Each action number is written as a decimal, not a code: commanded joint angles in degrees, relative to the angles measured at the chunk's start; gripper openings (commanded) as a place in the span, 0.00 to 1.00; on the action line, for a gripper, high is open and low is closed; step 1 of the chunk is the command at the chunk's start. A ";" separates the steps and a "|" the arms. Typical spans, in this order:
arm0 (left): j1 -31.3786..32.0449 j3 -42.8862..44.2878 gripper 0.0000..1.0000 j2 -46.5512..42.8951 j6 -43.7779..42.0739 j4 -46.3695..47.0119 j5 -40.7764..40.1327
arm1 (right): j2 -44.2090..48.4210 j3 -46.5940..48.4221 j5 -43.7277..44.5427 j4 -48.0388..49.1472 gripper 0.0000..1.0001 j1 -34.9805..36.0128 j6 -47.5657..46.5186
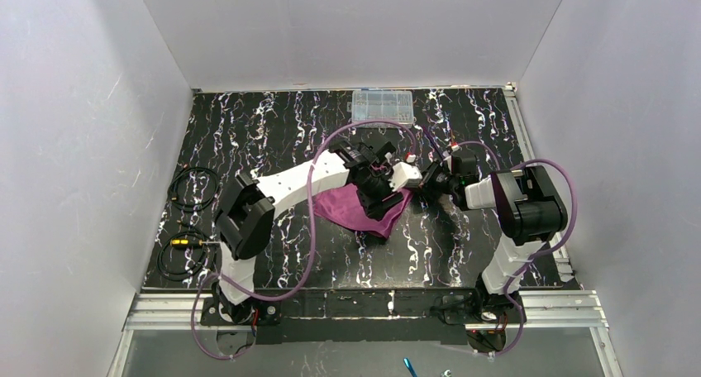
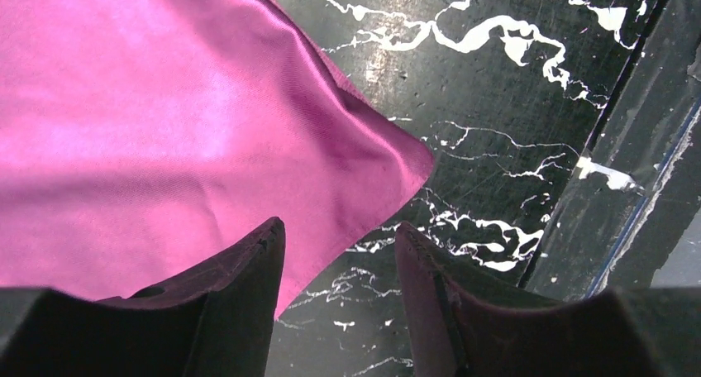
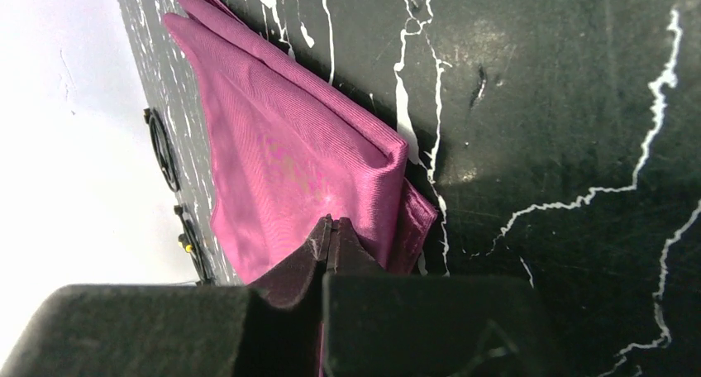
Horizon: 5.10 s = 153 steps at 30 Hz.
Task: Fold the napkin into a case and place the utensils inside
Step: Smooth out the lower triangle-folded napkin at the center of the board, then pick up the lower triangle-folded napkin from the center of the board.
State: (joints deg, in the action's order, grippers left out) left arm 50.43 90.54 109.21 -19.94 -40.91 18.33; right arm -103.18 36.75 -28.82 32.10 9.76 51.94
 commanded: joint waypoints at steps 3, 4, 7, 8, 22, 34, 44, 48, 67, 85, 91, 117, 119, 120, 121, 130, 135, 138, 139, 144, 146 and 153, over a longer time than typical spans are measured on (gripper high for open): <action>1.68 3.14 0.45 5.05 -2.38 0.98 3.87 | -0.03 -0.19 0.43 2.97 0.01 -0.09 -1.29; 2.01 3.42 0.44 5.73 -2.84 0.92 3.96 | -0.11 -0.11 0.42 2.64 0.01 -0.07 -1.51; 3.09 2.32 0.37 6.62 -4.49 1.39 3.87 | -0.61 0.00 0.35 2.39 0.01 -0.08 -1.71; 3.35 1.41 0.34 6.71 -5.12 1.81 3.66 | -0.79 0.05 0.22 2.44 0.01 -0.12 -1.67; 5.48 -2.72 0.00 8.24 -7.96 5.92 4.01 | -2.70 -0.23 -0.30 3.54 0.01 -0.33 -0.88; 6.78 -7.84 0.00 9.78 -12.51 8.33 1.08 | -3.62 0.59 -1.17 3.27 0.01 -0.44 -1.02; 6.49 -0.71 0.21 6.81 -9.75 2.44 -1.48 | -0.04 3.28 -0.77 -2.67 0.01 -0.38 -4.59; 3.53 6.54 0.43 3.68 -7.08 -4.91 0.28 | 4.18 4.99 0.79 -8.09 0.03 -0.44 -7.85; -35.31 11.05 0.64 -4.71 -9.17 -20.48 19.46 | 35.61 14.25 31.53 -48.21 0.79 35.75 -61.07; -41.29 13.75 0.66 -2.65 -17.44 -21.28 23.56 | 23.84 26.82 57.47 -58.95 0.99 57.62 -63.69; -39.81 7.64 0.66 -2.91 -28.57 -22.05 24.04 | 18.75 26.85 44.39 -67.87 0.99 57.78 -68.80; -39.54 9.62 0.65 2.76 -33.64 -24.03 25.16 | 7.28 19.36 47.83 -63.42 0.94 58.00 -84.88; -39.54 9.58 0.64 2.74 -33.96 -24.05 24.93 | 7.03 18.77 47.73 -62.90 0.91 57.98 -85.01; -39.54 9.57 0.64 2.75 -34.09 -24.05 24.80 | 7.01 18.53 47.64 -62.46 0.89 57.86 -85.09; -39.56 9.69 0.64 2.81 -34.06 -24.05 24.76 | 6.98 18.33 47.49 -61.98 0.87 57.61 -85.23; -39.54 10.62 0.64 3.99 -35.69 -25.87 25.27 | 6.78 17.36 45.57 -58.91 0.52 55.44 -83.69; -39.54 12.43 0.65 4.77 -36.34 -27.67 25.38 | 6.78 16.79 44.86 -58.31 0.45 54.74 -82.79; -39.54 12.26 0.65 4.79 -37.47 -28.17 25.74 | 6.38 17.77 43.95 -58.45 0.38 53.66 -81.75; -39.49 11.99 0.65 4.79 -37.93 -28.24 25.95 | 6.33 18.18 43.67 -58.54 0.34 53.23 -81.23; -39.45 9.41 0.65 4.14 -42.52 -28.98 27.70 | 7.48 20.75 39.94 -59.72 0.09 49.43 -78.33; -39.38 7.76 0.67 3.27 -46.73 -30.08 29.22 | 8.52 20.88 38.32 -59.86 0.01 48.06 -78.22; -34.98 -0.85 0.70 -1.02 -62.25 -30.78 29.92 | 9.71 21.55 30.21 -60.09 0.01 43.57 -77.43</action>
State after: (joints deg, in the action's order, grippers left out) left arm 12.01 93.14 112.95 -71.35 -69.19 45.89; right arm -95.72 56.25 8.27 -27.27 55.40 -26.98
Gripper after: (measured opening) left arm 0.696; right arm 0.042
